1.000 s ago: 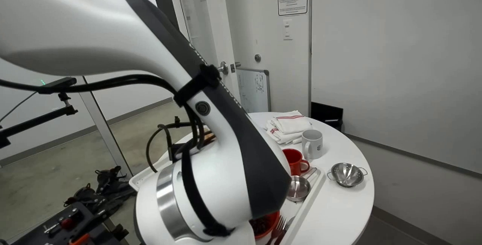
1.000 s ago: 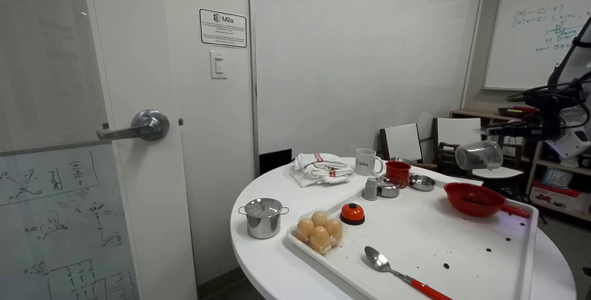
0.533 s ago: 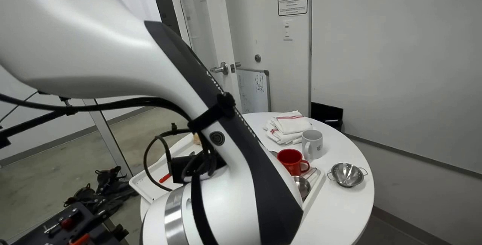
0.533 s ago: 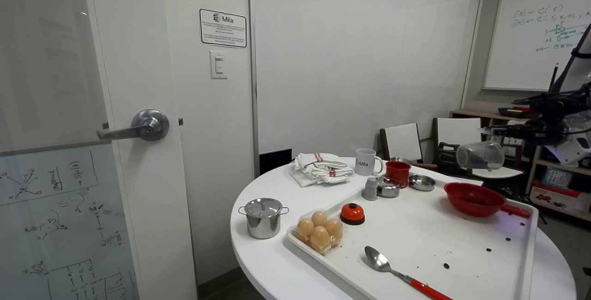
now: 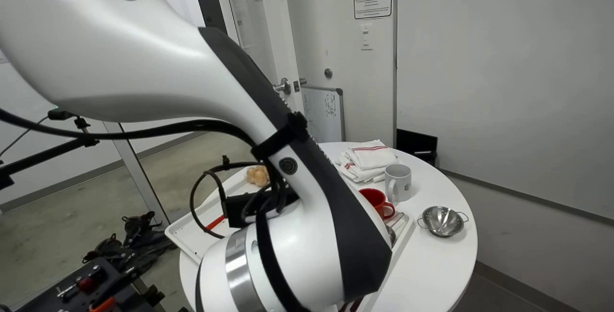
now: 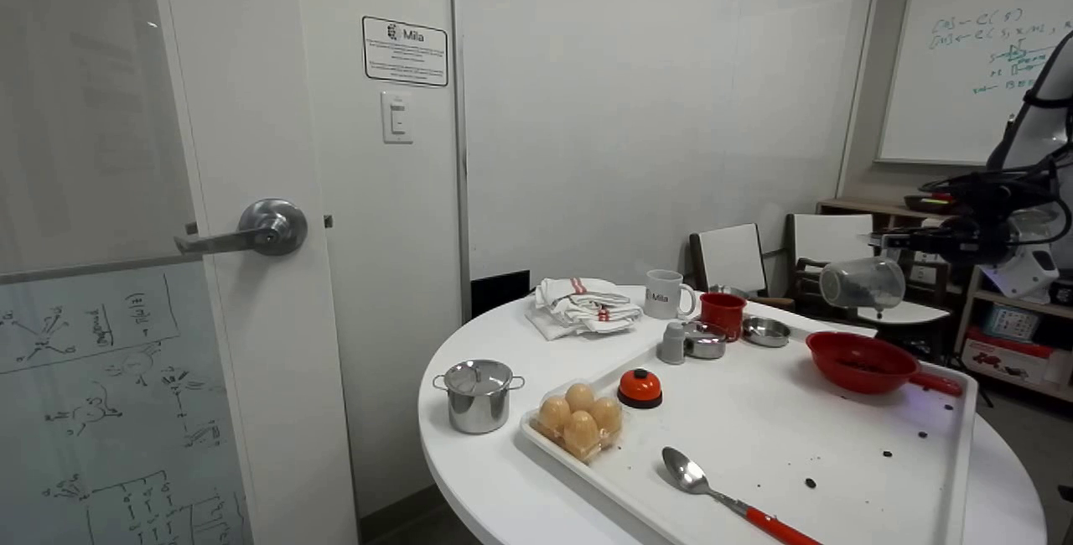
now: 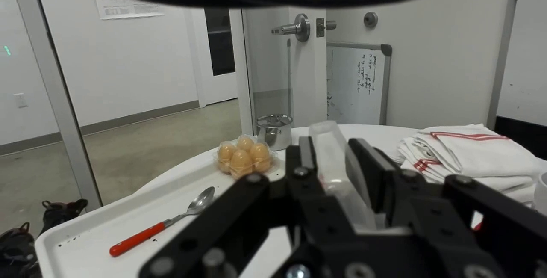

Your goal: Get the colourless jug and pour some of its contents into the brown bowl

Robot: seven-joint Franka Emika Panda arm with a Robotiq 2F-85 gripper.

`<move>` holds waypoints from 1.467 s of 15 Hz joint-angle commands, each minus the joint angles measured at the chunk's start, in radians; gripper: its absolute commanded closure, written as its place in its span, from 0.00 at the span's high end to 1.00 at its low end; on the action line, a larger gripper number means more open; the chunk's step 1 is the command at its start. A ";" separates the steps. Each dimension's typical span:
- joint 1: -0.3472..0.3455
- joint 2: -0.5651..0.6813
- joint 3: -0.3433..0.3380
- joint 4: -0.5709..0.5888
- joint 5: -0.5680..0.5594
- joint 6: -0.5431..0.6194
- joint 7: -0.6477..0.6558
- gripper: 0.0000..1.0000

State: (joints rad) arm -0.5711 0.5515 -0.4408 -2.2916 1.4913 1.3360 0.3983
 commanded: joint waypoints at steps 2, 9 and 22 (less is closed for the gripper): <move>0.109 -0.059 -0.008 0.007 0.007 0.140 0.049 0.07; 0.347 -0.204 0.049 -0.012 -0.059 0.597 0.194 0.07; 0.723 -0.064 0.229 0.109 -0.587 1.208 0.985 0.07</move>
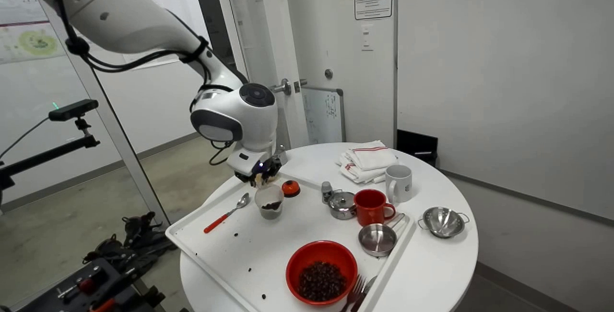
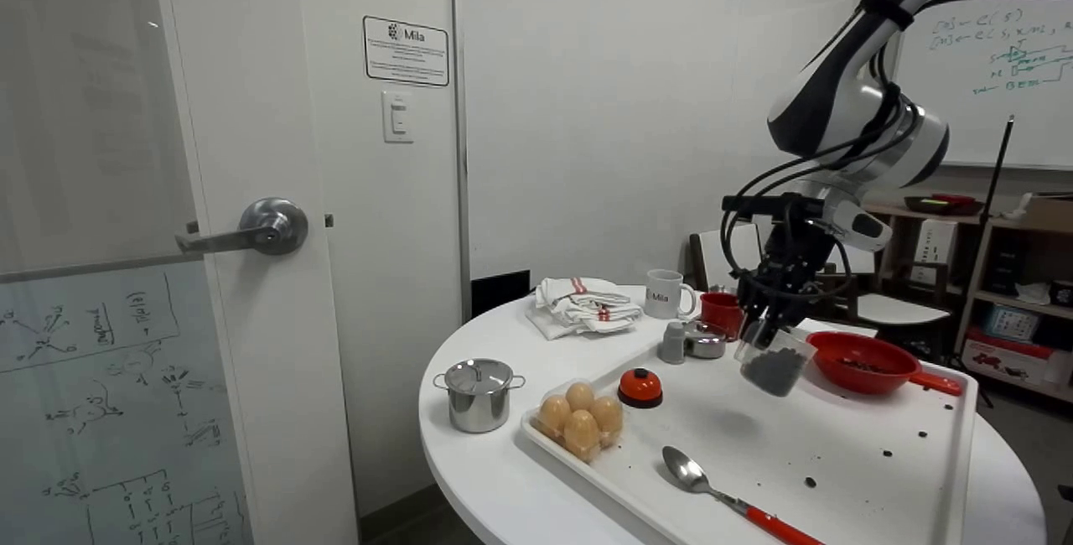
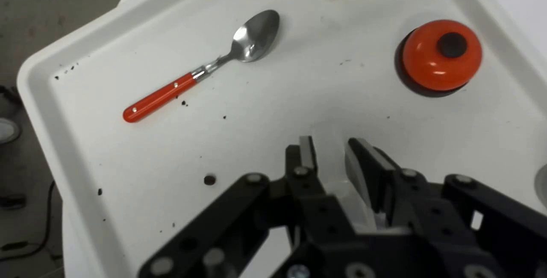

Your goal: Get the colourless jug and pour some of its contents into the brown bowl

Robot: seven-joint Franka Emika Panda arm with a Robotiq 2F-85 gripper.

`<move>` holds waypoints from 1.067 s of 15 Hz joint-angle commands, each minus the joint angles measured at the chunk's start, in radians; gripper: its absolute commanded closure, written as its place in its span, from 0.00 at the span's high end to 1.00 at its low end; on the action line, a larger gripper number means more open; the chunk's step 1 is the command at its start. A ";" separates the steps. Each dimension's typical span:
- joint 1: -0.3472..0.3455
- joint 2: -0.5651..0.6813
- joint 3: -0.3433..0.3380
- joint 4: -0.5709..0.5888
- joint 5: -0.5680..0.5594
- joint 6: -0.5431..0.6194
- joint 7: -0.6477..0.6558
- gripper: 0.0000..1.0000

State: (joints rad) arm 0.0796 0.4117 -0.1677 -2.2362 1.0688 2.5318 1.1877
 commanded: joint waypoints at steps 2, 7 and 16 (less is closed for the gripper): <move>0.073 0.117 -0.038 0.079 -0.312 -0.001 0.349 0.07; 0.059 0.196 -0.027 0.143 -0.537 -0.027 0.569 0.07; -0.007 0.197 0.031 0.151 -0.615 0.007 0.617 0.67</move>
